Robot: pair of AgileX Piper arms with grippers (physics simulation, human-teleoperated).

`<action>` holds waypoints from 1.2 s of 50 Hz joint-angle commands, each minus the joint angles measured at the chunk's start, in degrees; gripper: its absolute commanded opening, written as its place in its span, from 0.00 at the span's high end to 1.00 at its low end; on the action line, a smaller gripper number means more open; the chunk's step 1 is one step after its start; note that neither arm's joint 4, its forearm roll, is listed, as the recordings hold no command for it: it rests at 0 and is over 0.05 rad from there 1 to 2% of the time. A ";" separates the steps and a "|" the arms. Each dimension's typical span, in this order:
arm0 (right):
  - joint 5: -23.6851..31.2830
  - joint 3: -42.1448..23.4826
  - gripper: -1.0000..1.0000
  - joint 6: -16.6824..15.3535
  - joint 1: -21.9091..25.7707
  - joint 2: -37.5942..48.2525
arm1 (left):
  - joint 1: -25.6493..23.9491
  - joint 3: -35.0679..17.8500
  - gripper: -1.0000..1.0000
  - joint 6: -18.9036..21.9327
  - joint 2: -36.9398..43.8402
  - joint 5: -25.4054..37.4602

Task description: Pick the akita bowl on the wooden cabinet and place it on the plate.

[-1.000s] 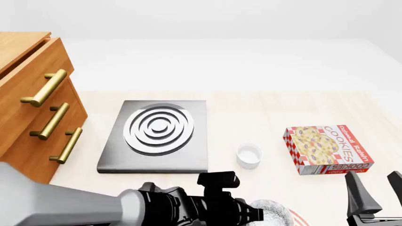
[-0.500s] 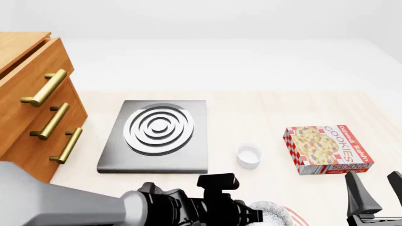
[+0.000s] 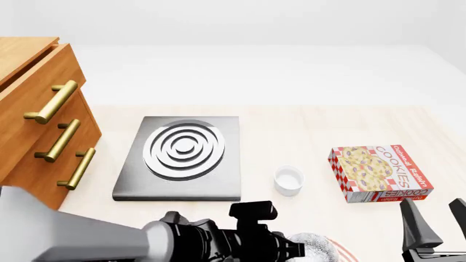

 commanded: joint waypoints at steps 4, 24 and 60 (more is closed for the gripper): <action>0.00 0.00 0.00 0.01 0.01 0.00 | 1.70 -1.71 0.00 3.26 -1.00 1.47; 0.00 0.00 0.00 -0.01 0.00 0.00 | 2.82 -0.87 0.00 5.30 -5.36 3.55; 0.00 0.00 0.00 0.00 0.00 0.00 | 7.14 6.68 0.00 6.98 -20.54 3.90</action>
